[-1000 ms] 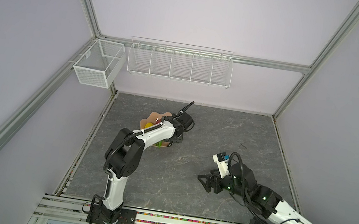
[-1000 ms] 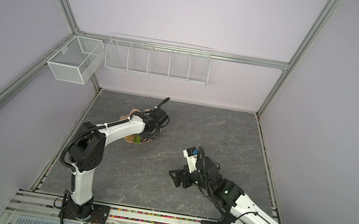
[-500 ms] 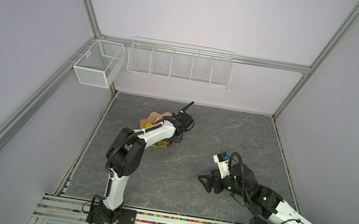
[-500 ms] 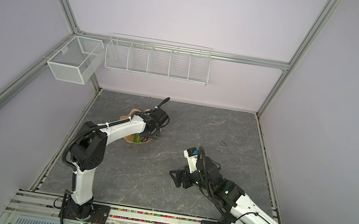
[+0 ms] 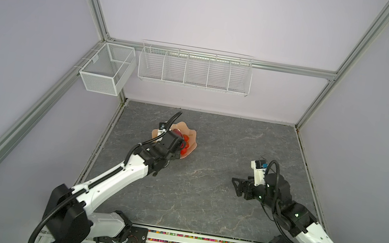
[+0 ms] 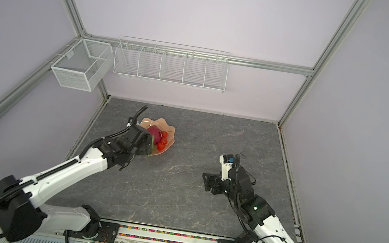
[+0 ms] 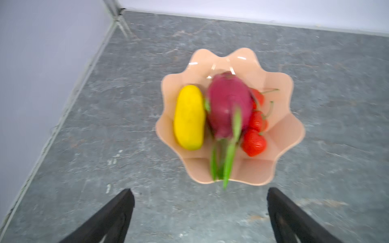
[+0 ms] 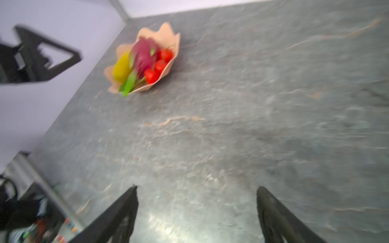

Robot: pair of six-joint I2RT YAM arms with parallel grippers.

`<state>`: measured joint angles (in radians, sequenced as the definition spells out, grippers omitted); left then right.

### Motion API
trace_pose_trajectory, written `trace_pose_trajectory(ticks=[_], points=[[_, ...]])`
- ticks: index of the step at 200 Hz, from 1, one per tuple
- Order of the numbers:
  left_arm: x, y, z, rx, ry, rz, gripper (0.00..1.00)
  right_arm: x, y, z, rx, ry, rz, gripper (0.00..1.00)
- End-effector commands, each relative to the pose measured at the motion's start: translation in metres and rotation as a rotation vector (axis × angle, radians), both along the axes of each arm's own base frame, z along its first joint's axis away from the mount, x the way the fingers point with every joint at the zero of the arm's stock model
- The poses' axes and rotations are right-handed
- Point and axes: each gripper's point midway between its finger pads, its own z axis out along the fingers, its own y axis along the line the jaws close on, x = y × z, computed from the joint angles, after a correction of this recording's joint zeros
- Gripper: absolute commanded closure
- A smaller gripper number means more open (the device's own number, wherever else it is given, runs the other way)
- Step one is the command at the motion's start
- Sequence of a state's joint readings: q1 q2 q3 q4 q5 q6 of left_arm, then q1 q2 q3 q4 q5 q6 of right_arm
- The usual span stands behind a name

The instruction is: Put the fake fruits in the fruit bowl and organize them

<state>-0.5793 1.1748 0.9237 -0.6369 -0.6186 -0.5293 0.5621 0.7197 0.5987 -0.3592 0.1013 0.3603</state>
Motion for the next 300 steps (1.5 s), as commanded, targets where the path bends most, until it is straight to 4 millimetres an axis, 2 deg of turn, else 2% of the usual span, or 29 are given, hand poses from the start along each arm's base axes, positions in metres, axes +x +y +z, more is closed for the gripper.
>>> trace_pose_trajectory(ticks=[1,17,31,44,57,75,91,101,109,135,165,183,209,229,243,251,300], points=[[-0.012,0.069,0.003,0.089,-0.123,0.218,0.01,0.019,-0.056,-0.013,-0.141,-0.096,-0.196,0.11],[-0.020,0.101,-0.006,0.090,-0.177,0.289,0.01,0.029,-0.092,-0.018,-0.219,-0.181,-0.334,0.11],[-0.022,0.112,-0.016,0.114,-0.225,0.285,0.01,0.033,-0.119,-0.023,-0.237,-0.204,-0.444,0.11],[-0.025,0.123,-0.014,0.135,-0.252,0.312,0.01,0.035,-0.141,-0.026,-0.257,-0.219,-0.551,0.11],[-0.020,0.121,-0.017,0.176,-0.299,0.265,0.01,0.036,-0.154,-0.027,-0.294,-0.220,-0.604,0.11],[-0.012,0.112,-0.034,0.203,-0.398,0.173,0.01,0.045,-0.165,-0.036,-0.356,-0.261,-0.643,0.11],[-0.005,0.110,-0.029,0.190,-0.465,0.165,0.01,0.056,-0.167,-0.052,-0.386,-0.271,-0.647,0.11],[0.001,0.110,-0.029,0.181,-0.478,0.163,0.01,0.063,-0.180,-0.057,-0.405,-0.278,-0.698,0.11],[0.006,0.109,-0.028,0.184,-0.490,0.156,0.01,0.071,-0.176,-0.061,-0.418,-0.245,-0.665,0.11],[0.027,0.098,-0.029,0.210,-0.520,0.089,0.01,0.099,-0.162,-0.057,-0.411,-0.335,-0.577,0.11],[0.046,0.094,-0.028,0.249,-0.569,0.063,0.01,0.120,-0.152,-0.058,-0.366,-0.365,-0.492,0.11],[0.054,0.091,-0.042,0.195,-0.571,0.035,0.01,0.131,-0.153,-0.061,-0.327,-0.377,-0.467,0.11],[0.059,0.092,-0.057,0.185,-0.597,0.021,0.01,0.137,-0.151,-0.076,-0.314,-0.383,-0.442,0.11],[0.060,0.094,-0.058,0.174,-0.571,0.028,0.00,0.142,-0.149,-0.085,-0.320,-0.395,-0.432,0.11],[0.064,0.095,-0.059,0.175,-0.556,0.028,0.01,0.147,-0.153,-0.094,-0.343,-0.302,-0.439,0.11],[0.067,0.095,-0.058,0.187,-0.558,0.032,0.01,0.153,-0.153,-0.092,-0.334,-0.284,-0.443,0.11],[0.069,0.095,-0.059,0.184,-0.544,0.037,0.01,0.153,-0.155,-0.093,-0.332,-0.289,-0.446,0.11]])
